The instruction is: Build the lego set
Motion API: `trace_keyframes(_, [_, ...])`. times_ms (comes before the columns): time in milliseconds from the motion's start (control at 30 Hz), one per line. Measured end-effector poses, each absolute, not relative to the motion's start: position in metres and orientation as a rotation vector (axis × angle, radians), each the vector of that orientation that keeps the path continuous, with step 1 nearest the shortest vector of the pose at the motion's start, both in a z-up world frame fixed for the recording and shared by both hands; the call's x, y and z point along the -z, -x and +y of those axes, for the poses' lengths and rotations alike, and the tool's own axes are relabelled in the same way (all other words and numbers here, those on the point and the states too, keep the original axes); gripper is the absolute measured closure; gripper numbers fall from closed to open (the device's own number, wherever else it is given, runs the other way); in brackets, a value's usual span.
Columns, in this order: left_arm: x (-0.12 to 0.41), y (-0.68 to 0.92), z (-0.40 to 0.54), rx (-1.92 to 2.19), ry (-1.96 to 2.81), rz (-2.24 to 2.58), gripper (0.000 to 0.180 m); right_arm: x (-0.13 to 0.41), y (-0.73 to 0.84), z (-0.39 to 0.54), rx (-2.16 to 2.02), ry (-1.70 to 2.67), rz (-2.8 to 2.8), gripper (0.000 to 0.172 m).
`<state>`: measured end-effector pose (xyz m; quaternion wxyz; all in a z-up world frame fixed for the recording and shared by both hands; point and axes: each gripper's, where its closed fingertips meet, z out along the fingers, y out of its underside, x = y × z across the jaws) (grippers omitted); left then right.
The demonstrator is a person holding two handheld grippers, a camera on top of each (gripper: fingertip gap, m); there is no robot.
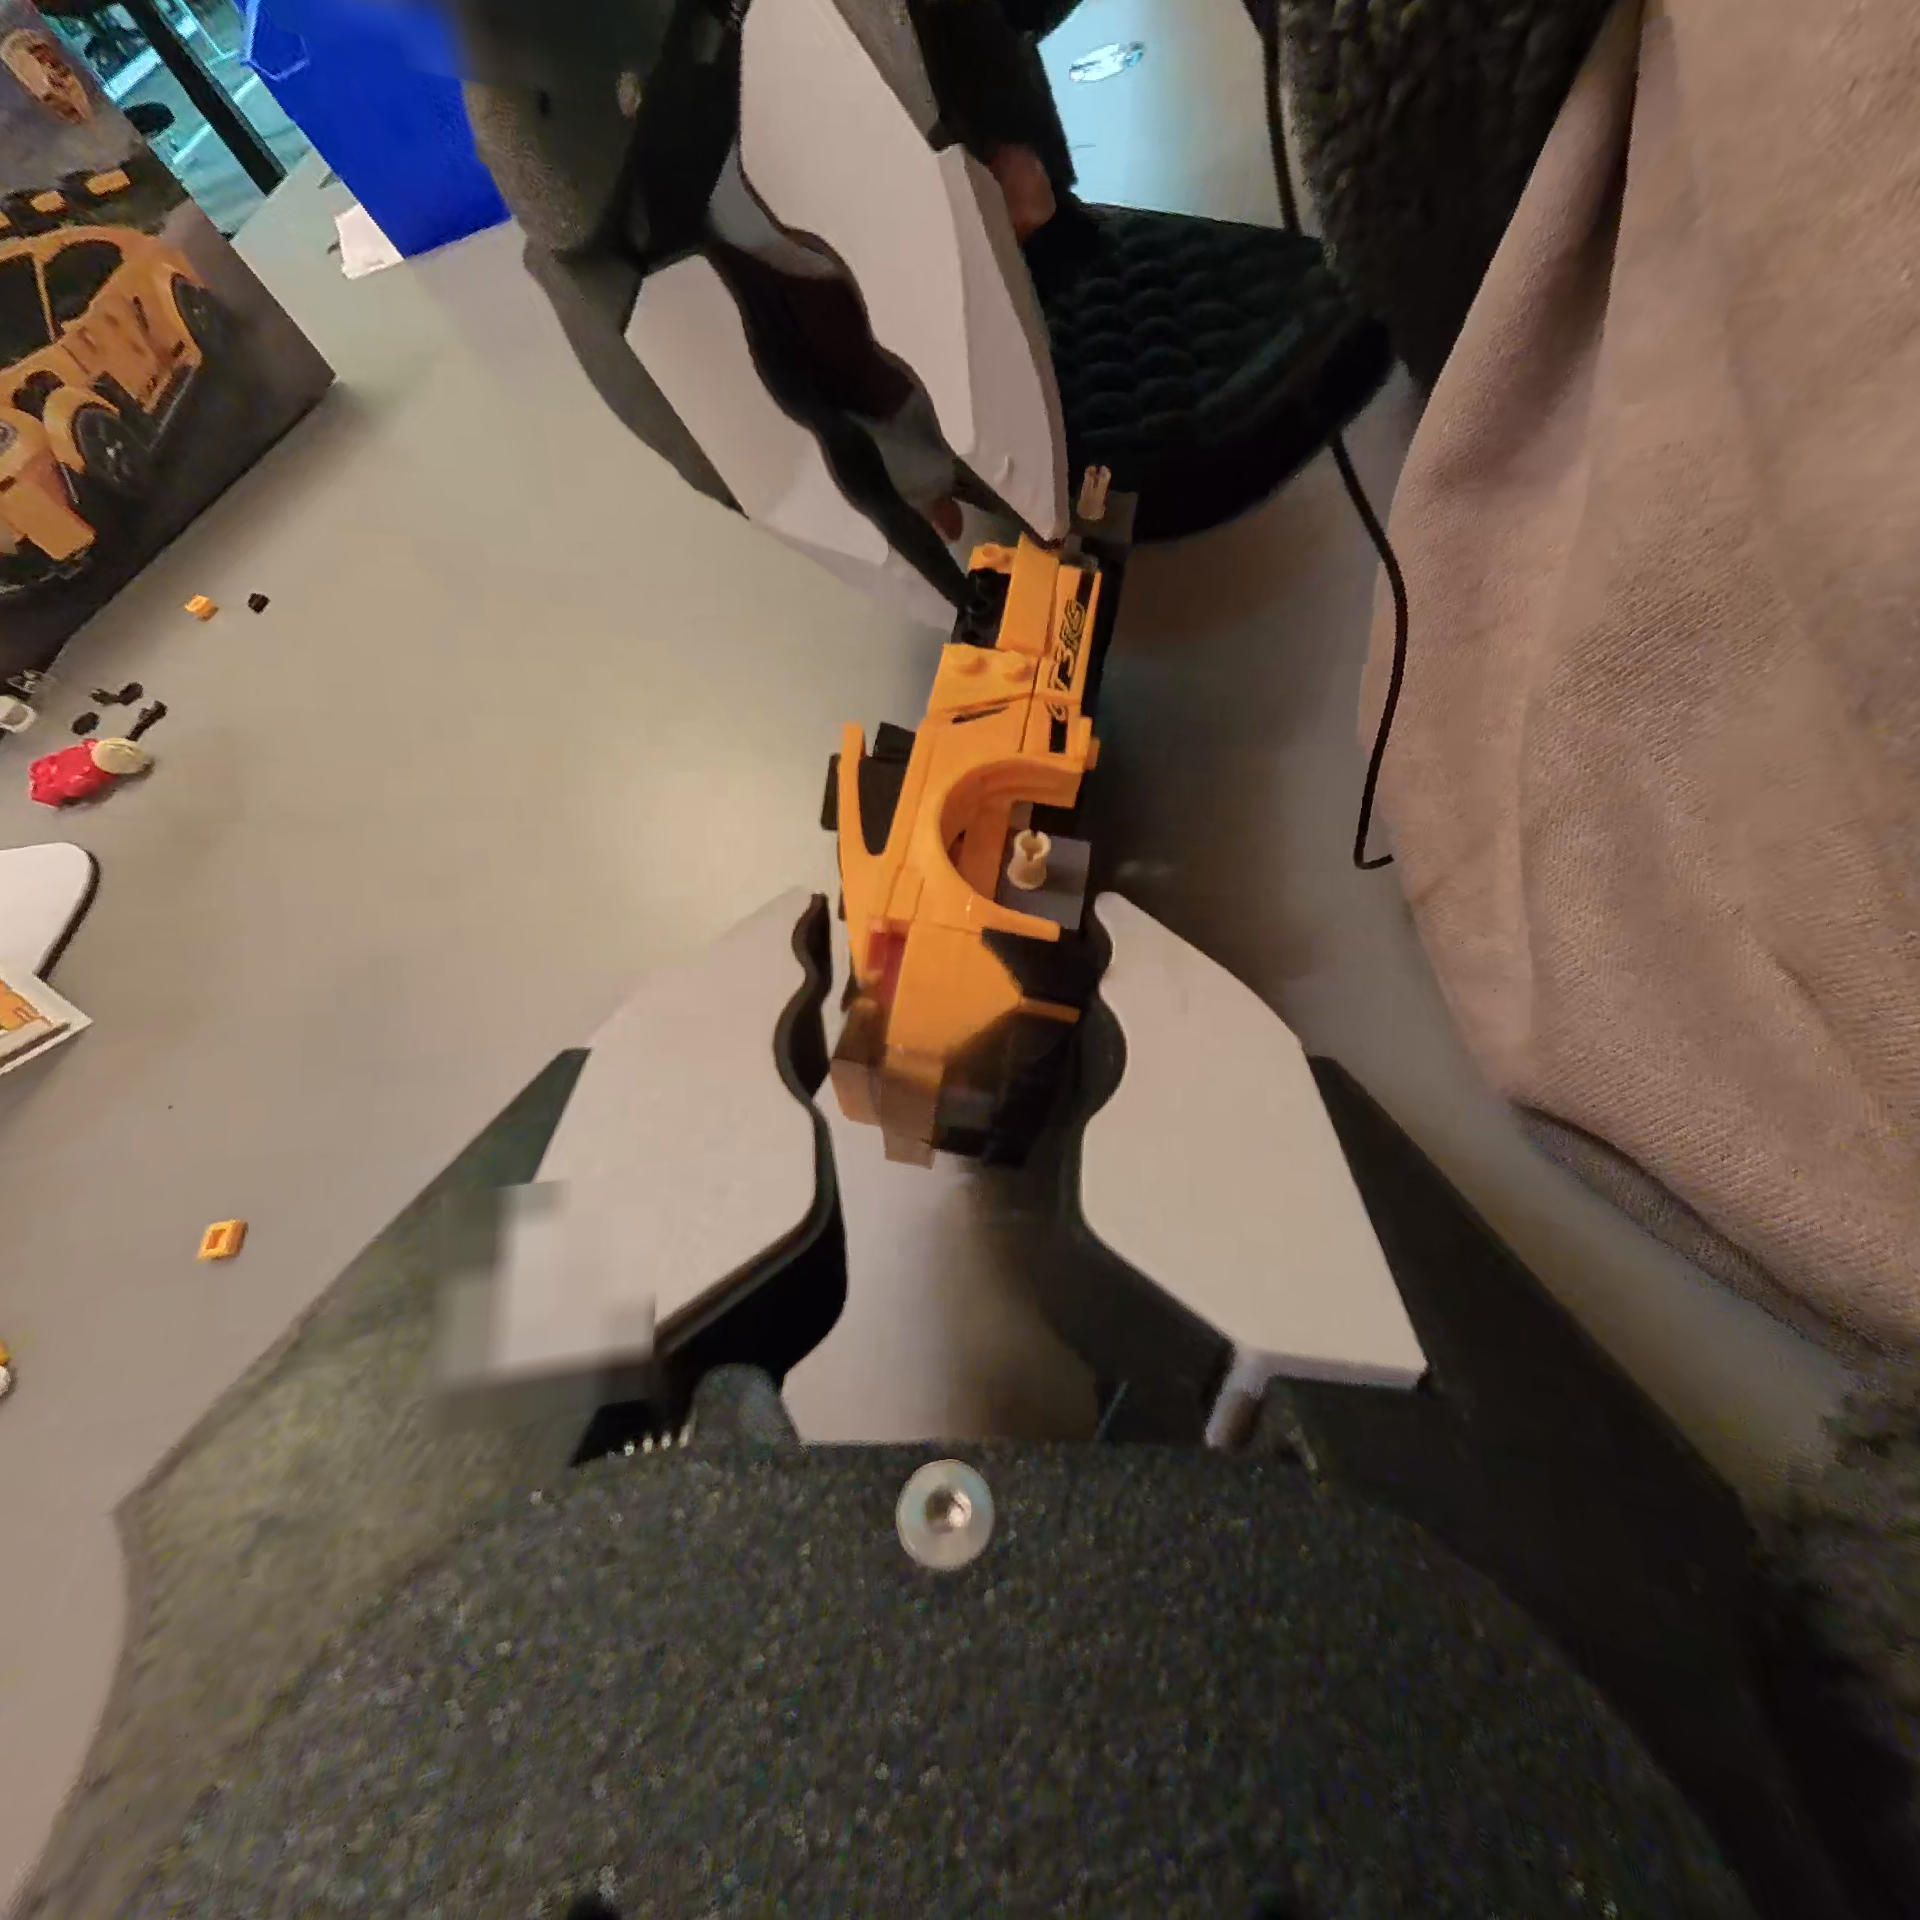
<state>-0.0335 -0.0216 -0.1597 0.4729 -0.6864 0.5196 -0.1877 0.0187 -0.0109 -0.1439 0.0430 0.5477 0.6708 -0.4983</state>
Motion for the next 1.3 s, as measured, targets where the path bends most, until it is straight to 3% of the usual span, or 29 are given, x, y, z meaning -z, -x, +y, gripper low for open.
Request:
trace_keyframes(300, [0.155, 0.033, -0.024, 0.334, 1.590, 1.319, 0.140, 0.144, -0.018, -0.015, 1.516, -1.691, 2.211, 0.154])
trace_keyframes(1300, [0.158, 0.028, -0.025, 0.479, 1.653, 1.263, 0.140, 0.143, -0.015, -0.016, 1.613, -1.796, 2.219, 0.149])
